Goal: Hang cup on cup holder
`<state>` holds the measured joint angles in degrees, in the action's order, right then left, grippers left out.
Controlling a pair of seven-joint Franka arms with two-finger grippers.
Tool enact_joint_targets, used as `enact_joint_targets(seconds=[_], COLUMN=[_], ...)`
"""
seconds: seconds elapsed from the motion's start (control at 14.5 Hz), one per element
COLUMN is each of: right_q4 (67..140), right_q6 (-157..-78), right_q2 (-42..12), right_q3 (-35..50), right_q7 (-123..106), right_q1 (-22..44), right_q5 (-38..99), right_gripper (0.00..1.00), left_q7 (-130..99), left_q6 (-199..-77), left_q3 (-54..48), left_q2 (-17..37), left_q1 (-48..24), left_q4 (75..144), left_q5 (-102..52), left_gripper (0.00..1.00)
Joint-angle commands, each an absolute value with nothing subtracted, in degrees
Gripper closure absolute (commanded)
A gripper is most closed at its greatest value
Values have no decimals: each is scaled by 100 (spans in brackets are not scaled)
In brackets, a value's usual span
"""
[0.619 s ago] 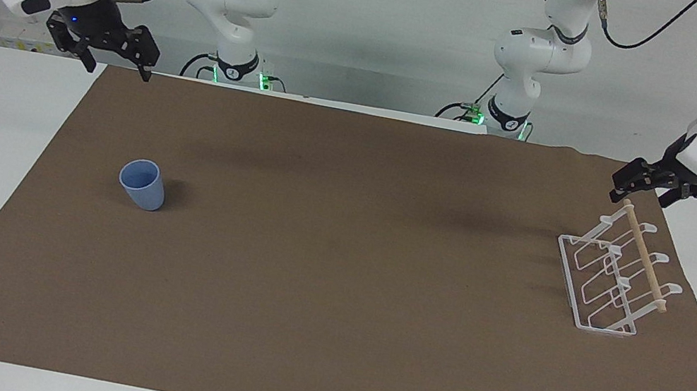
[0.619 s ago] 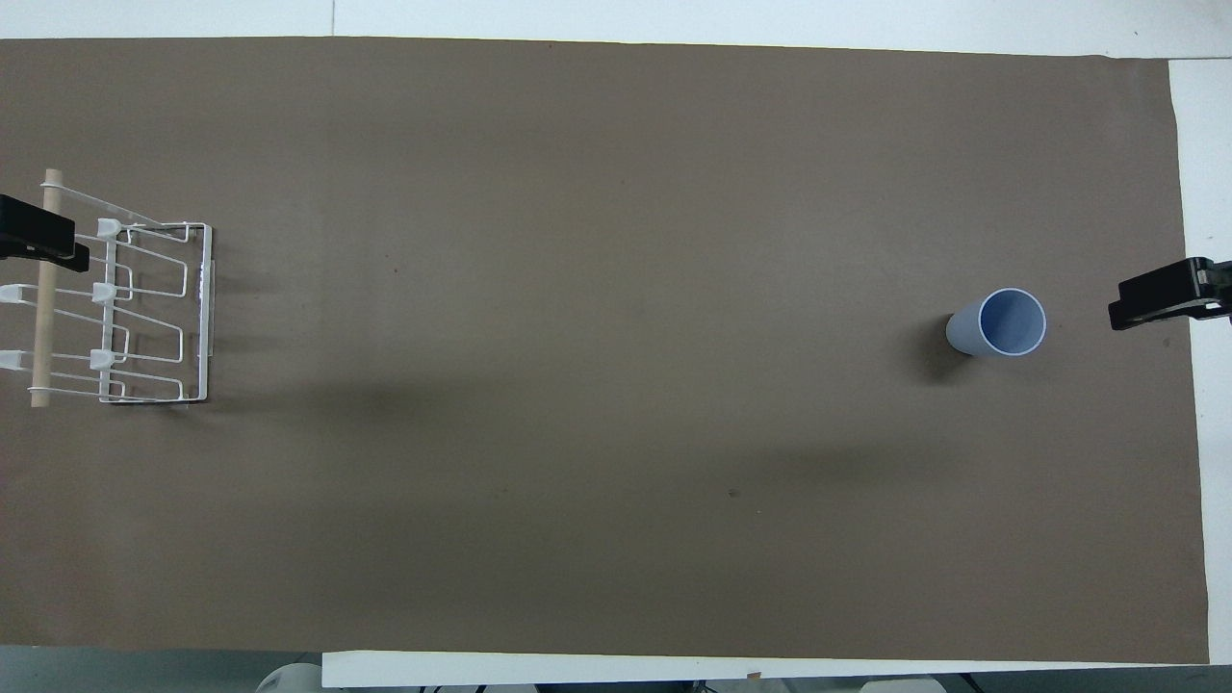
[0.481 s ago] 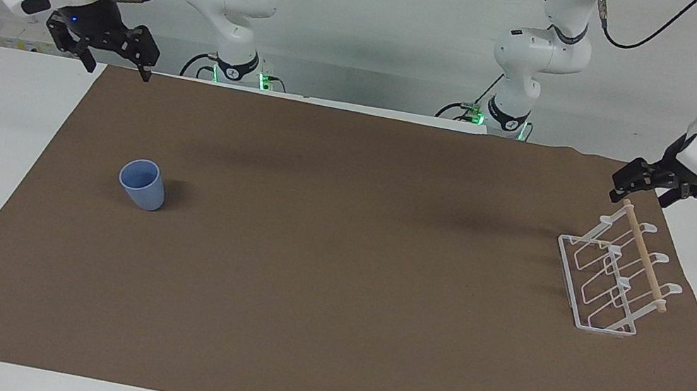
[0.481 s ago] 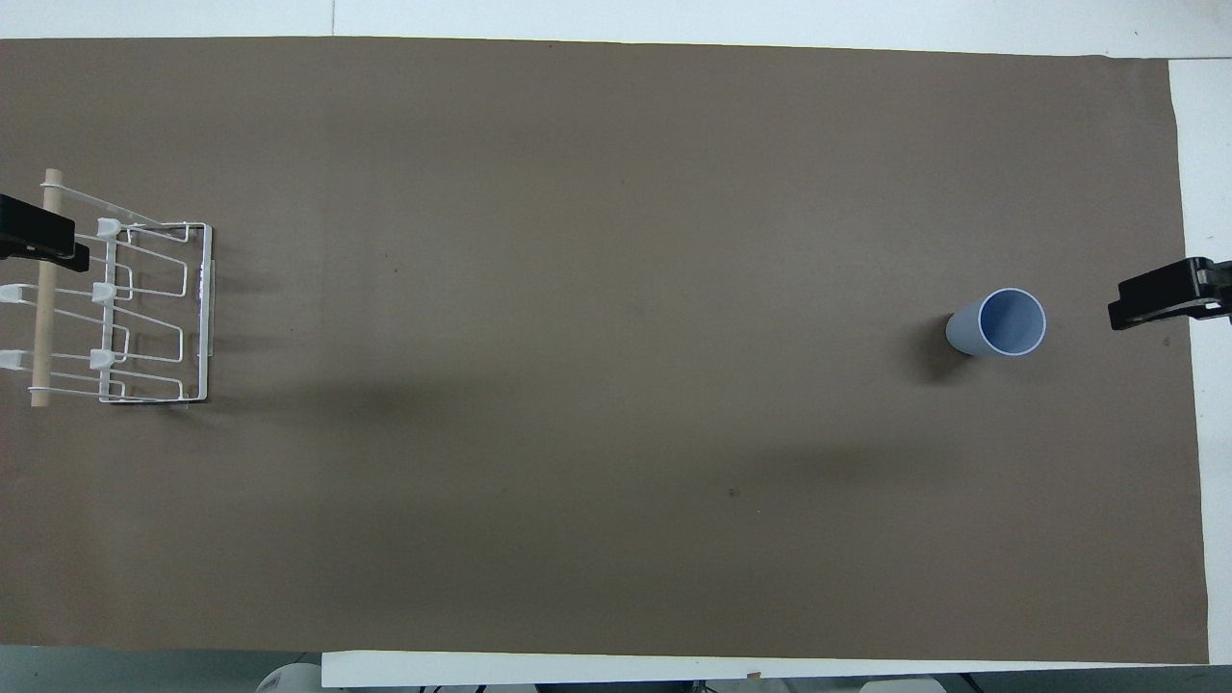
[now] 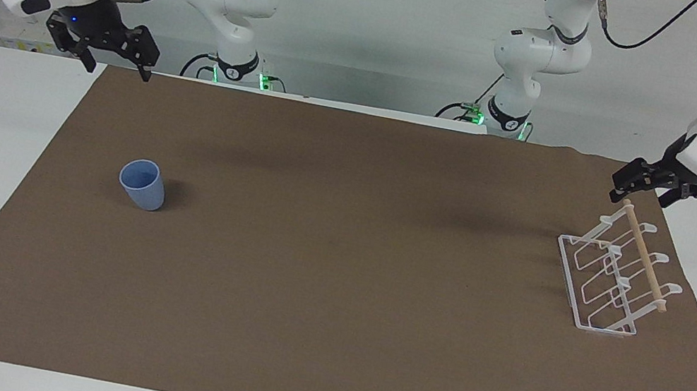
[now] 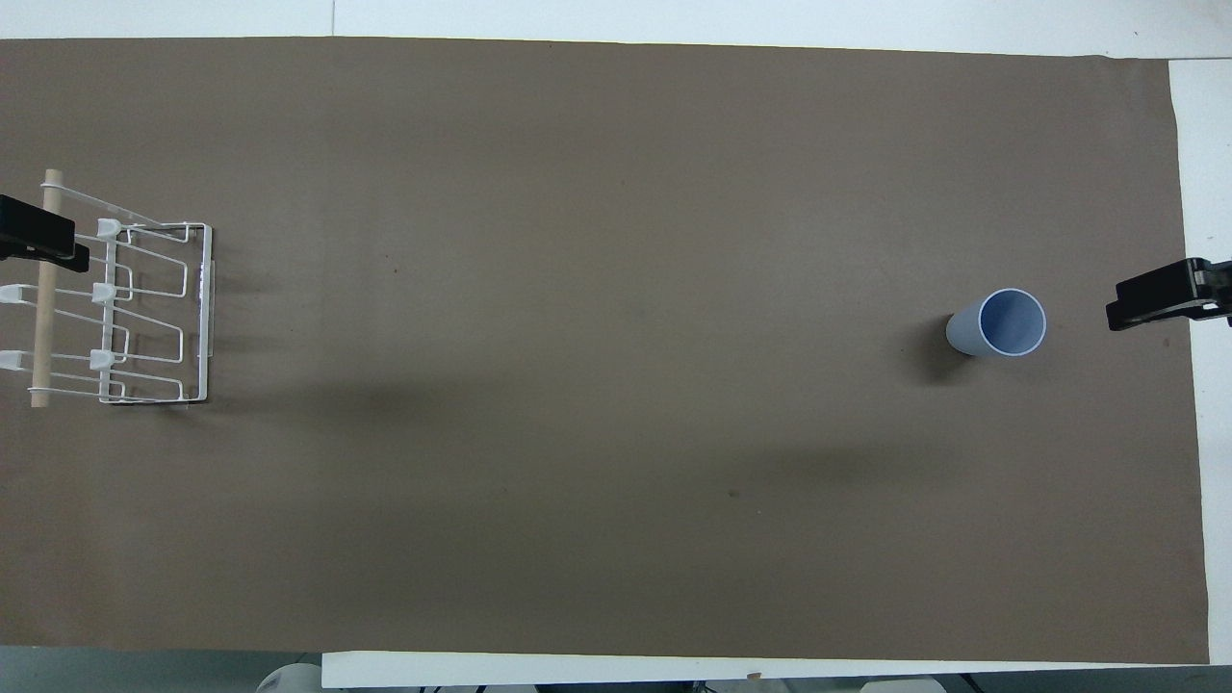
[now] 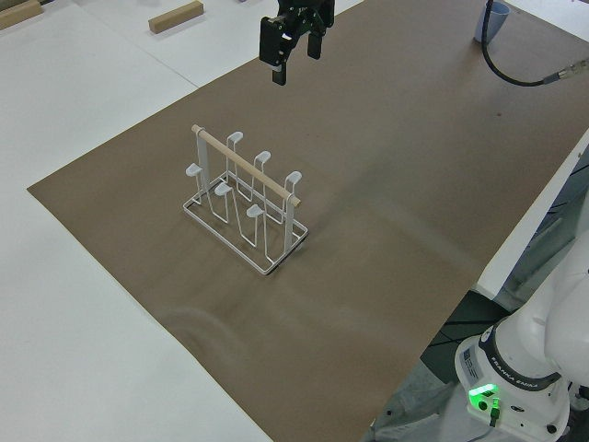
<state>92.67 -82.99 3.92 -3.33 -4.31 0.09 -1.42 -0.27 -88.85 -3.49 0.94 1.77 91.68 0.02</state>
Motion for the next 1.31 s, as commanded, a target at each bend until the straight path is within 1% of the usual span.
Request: enact_joint_targets(seconds=[0.0, 0.07, 0.21, 0.34, 0.41, 0.62, 0.76, 1.03, 1.24], right_q4=[9911, 10149, 10545, 10897, 11020, 11380, 11714, 12066, 12225], right_q6=[-9285, -9673, -10455, -11141, -11336, -11636, -12145, -12453, -12630], right_q2=[510, 458, 116, -183, -263, -404, -518, -580, -606], right_q3=[-334, -334, -334, -334, -334, -334, -325, -325, -325], right_q7=[-981, -1254, -1441, -1572, -1643, -1871, -1986, -2197, -2433], right_q1=[-131, -262, -483, -518, -536, -589, -641, -694, -755], right_q5=[-44, -35, 0, 0, 0, 0, 9, 9, 9], right_gripper=[0, 0, 0, 0, 0, 0, 0, 0, 3], left_q7=[-9, -9, -9, -9, -9, -9, -9, -9, -9], left_q6=[-8806, -8798, -8807, -8798, -8807, -8807, -8807, -8807, -8807], left_q3=[-325, -325, -325, -325, -325, -325, -325, -325, -325], left_q2=[53, 44, 44, 44, 44, 44, 53, 44, 53], left_q1=[167, 167, 167, 167, 167, 167, 167, 167, 167], left_q4=[9202, 9202, 9202, 9193, 9193, 9202, 9193, 9193, 9193], left_q5=[0, 0, 0, 0, 0, 0, 0, 0, 0], left_gripper=[0, 0, 0, 0, 0, 0, 0, 0, 0])
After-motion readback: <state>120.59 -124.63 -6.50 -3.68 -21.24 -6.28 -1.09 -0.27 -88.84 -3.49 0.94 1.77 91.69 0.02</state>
